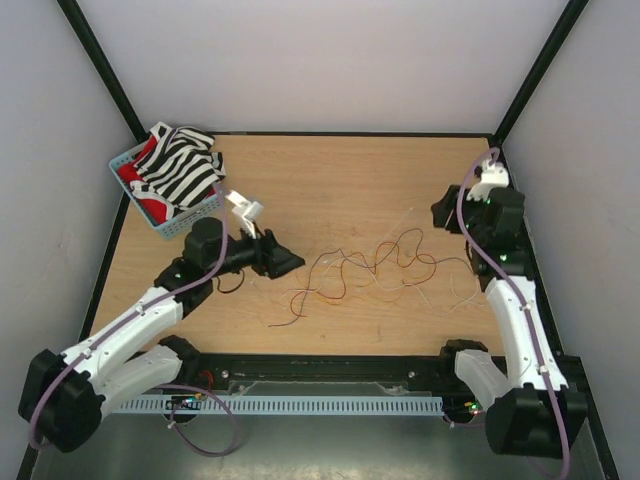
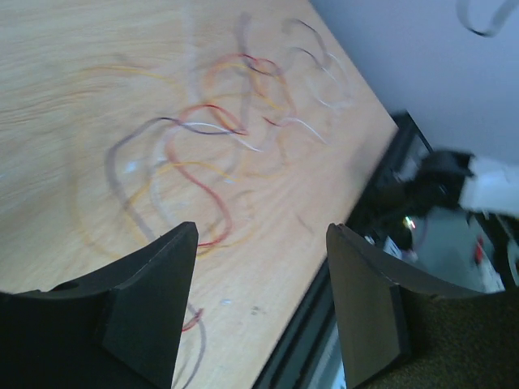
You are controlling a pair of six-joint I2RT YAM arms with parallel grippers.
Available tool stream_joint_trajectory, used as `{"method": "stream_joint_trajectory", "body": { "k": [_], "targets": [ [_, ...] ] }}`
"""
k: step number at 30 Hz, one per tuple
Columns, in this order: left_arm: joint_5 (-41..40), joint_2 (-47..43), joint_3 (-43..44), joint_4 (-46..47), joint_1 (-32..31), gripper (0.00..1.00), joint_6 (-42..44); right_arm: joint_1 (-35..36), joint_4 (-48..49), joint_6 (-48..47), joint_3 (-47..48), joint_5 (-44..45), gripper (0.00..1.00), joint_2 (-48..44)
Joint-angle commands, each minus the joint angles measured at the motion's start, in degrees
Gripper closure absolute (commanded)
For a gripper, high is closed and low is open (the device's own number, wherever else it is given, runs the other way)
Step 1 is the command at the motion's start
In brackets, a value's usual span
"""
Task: Zip-tie the wires
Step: Straighten the cable at the center of the board, then adjust the cable at the center of the board.
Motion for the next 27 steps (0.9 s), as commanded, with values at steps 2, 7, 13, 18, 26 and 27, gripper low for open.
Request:
{"method": "stream_joint_trajectory", "body": {
  "k": [2, 7, 13, 18, 26, 27],
  "targets": [
    [4.9, 5.7, 3.0, 0.6, -10.7, 0.33, 6.6, 1.4, 4.4, 5.8, -10.2, -9.4, 0.33, -5.8],
    [3.5, 15.6, 5.6, 5.8, -16.8, 0.33, 6.1, 1.4, 1.5, 2.4, -10.7, -5.6, 0.30, -8.7],
    [3.9, 26.2, 11.3, 8.7, -19.3, 0.28, 6.5, 1.5, 0.3, 1.6, -9.7, -4.5, 0.24, -11.6],
    [5.3, 34.0, 14.9, 10.6, -21.0, 0.27, 5.8, 1.4, 0.1, 1.1, -9.3, -3.9, 0.21, -12.7],
    [6.9, 43.3, 19.3, 14.8, -23.4, 0.23, 4.1, 1.4, 0.0, 0.4, -9.2, -3.6, 0.19, -12.6],
    [6.8, 44.1, 19.7, 14.9, -23.4, 0.22, 4.2, 1.4, -0.1, 0.2, -9.2, -3.4, 0.19, -12.7]
  ]
}}
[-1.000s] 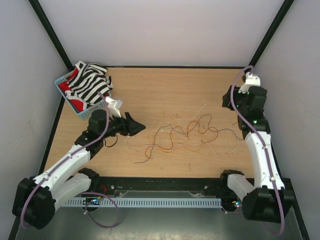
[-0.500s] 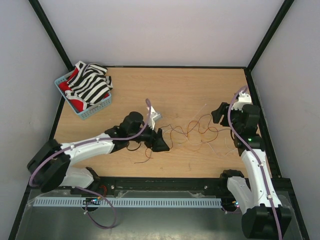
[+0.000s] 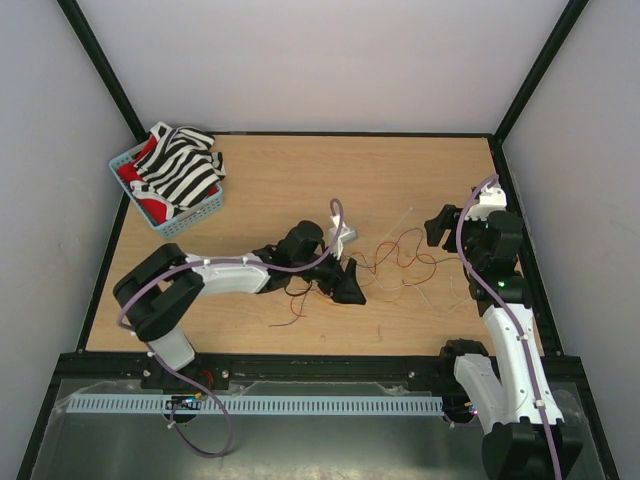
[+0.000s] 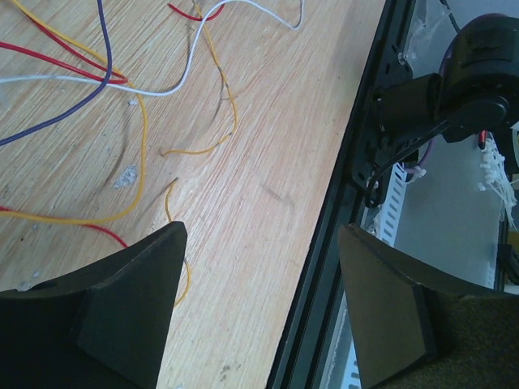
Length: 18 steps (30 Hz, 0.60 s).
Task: Zip-tie the wires
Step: Adjust the cable at the center of the board.
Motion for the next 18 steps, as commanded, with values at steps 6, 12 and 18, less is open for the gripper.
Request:
{"method": "stream_joint_trajectory", "body": {
  "k": [6, 12, 18],
  "targets": [
    [-0.5, 6.1, 3.9, 4.5, -0.9, 0.21, 0.7, 0.2, -0.6, -1.4, 2.2, 0.8, 0.18, -1.5],
    [-2.3, 8.8, 3.4, 4.6, -1.0, 0.21, 1.1, 0.2, -0.9, -1.6, 2.6, 1.1, 0.18, -2.5],
    [-3.0, 10.0, 2.0, 4.5, -1.0, 0.20, 0.4, 0.2, -1.2, -1.7, 2.7, 1.2, 0.17, -2.8]
  ]
}}
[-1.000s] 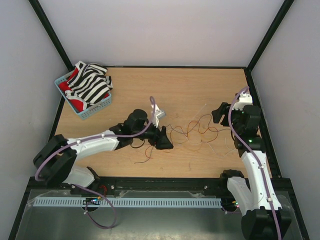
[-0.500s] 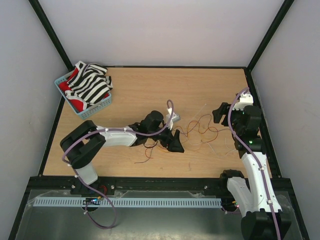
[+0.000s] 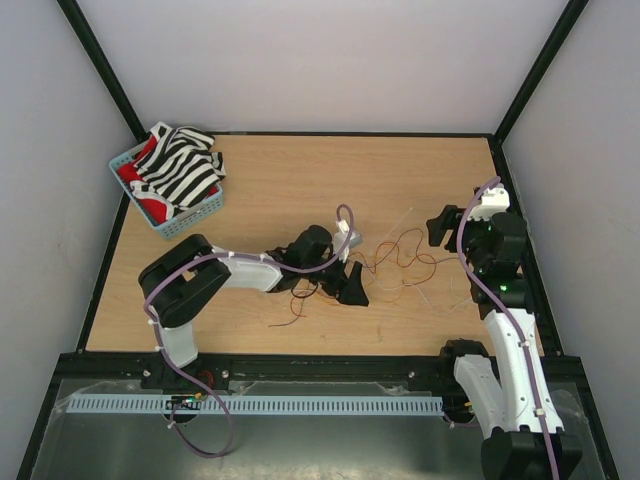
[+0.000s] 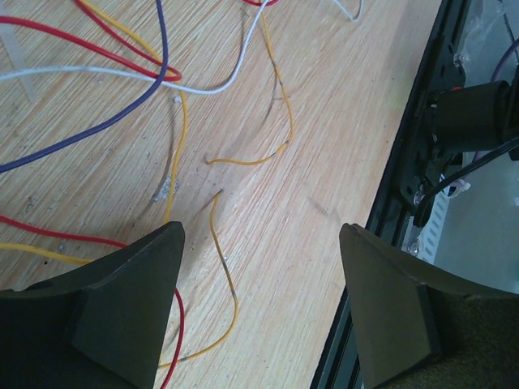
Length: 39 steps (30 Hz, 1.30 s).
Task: Zip-tie the wires
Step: Adjust the cable at the center of the board.
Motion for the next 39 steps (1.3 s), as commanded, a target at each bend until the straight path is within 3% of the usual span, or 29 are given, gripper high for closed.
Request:
{"method": "stream_joint_trajectory", "body": {
  "k": [1, 10, 20, 30, 39],
  "targets": [
    [-0.8, 0.5, -1.3, 1.6, -0.3, 0.20, 0.3, 0.3, -0.5, -0.5, 2.1, 0.6, 0.17, -1.0],
    [-2.4, -3.5, -8.4, 0.0, -0.3, 0.19, -3.1, 0.2, -0.7, -1.0, 2.3, 1.6, 0.16, -1.2],
    [-11.2, -12.9, -13.3, -17.2, 1.2, 0.17, -5.5, 0.2, -0.7, -1.5, 2.0, 2.6, 0.16, -0.7],
    [-12.3, -18.5, -17.9, -25.0, 13.6, 0.15, -5.4, 0.2, -0.8, -2.0, 1.9, 3.4, 0.16, -0.6],
    [-14.4, -19.7, -14.4, -29.2, 25.5, 0.15, 0.2, 0.2, -1.2, -2.5, 2.4, 4.0, 0.16, -0.6]
  ]
}}
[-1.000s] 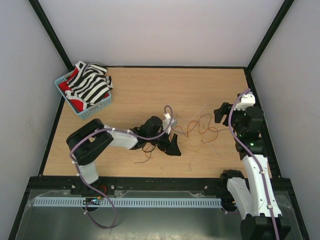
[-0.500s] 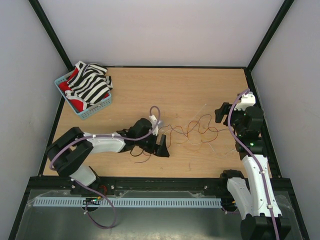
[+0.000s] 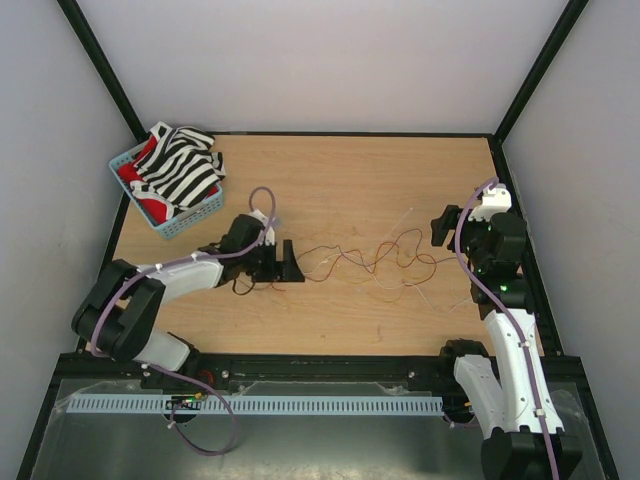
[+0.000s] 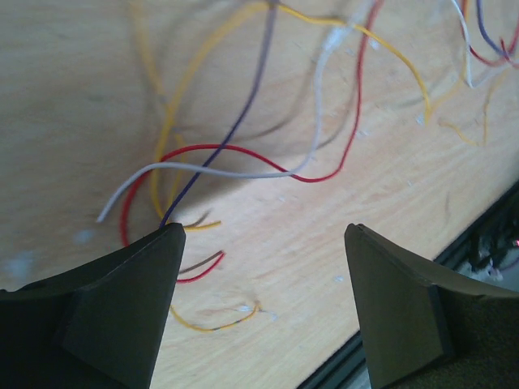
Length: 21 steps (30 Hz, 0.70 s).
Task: Zip-tie the wires
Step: Adjust the cable at the center of the board.
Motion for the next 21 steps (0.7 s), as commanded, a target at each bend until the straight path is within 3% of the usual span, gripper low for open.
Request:
{"method": "stream_joint_trajectory", "body": {
  "k": [1, 8, 18, 19, 21],
  "targets": [
    [-5.4, 0.7, 1.2, -8.8, 6.6, 0.15, 6.0, 0.2, -0.8, -0.6, 2.3, 0.6, 0.15, -0.4],
    [-3.7, 3.7, 5.9, -7.8, 14.1, 0.15, 7.0, 0.2, 0.1, 0.4, 1.6, -1.4, 0.16, 0.3],
    [0.0, 0.8, 6.7, -6.2, 15.2, 0.15, 7.2, 0.2, 5.1, 5.1, -2.8, -4.3, 0.16, 3.7],
    [1.1, 0.3, 7.0, -6.2, 15.2, 0.14, 7.1, 0.3, 6.1, 6.5, -3.2, -3.8, 0.16, 4.3],
    [3.1, -1.1, 7.5, -6.1, 15.2, 0.02, 6.8, 0.3, 9.0, 9.1, -4.3, -3.0, 0.16, 5.4]
  ]
}}
